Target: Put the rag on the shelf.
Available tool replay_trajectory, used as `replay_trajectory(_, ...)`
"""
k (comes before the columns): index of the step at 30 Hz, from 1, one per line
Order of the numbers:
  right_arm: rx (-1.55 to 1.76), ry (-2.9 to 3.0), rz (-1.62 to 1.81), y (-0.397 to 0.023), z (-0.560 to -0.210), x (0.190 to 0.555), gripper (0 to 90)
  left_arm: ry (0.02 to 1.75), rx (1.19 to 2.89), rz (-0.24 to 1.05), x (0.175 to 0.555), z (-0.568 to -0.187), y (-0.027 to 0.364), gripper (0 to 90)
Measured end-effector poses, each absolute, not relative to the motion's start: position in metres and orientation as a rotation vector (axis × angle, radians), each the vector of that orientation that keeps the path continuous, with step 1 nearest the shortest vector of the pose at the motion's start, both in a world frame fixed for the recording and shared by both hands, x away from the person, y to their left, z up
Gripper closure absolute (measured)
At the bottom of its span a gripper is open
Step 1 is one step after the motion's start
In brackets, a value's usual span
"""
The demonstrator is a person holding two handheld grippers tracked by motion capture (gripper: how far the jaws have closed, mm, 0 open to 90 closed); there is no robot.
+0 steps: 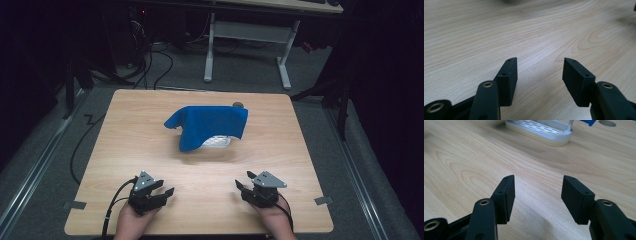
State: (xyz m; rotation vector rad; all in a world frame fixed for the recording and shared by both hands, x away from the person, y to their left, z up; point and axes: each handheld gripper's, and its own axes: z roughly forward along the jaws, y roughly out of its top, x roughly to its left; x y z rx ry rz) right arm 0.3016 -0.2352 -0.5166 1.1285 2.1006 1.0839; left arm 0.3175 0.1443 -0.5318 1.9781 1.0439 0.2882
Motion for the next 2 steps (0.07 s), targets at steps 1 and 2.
replay_trajectory(1, 1.128, 2.107, 1.085, -0.2359, -0.5173, 0.3013, 45.2, 1.053, 1.969, 0.286, 0.3178, -0.5319, 0.1458, 46.1)
replay_trajectory(2, 1.123, 2.114, 1.082, -0.2366, -0.5179, 0.3013, 45.2, 1.057, 1.966, 0.285, 0.3178, -0.5317, 0.1471, 46.1)
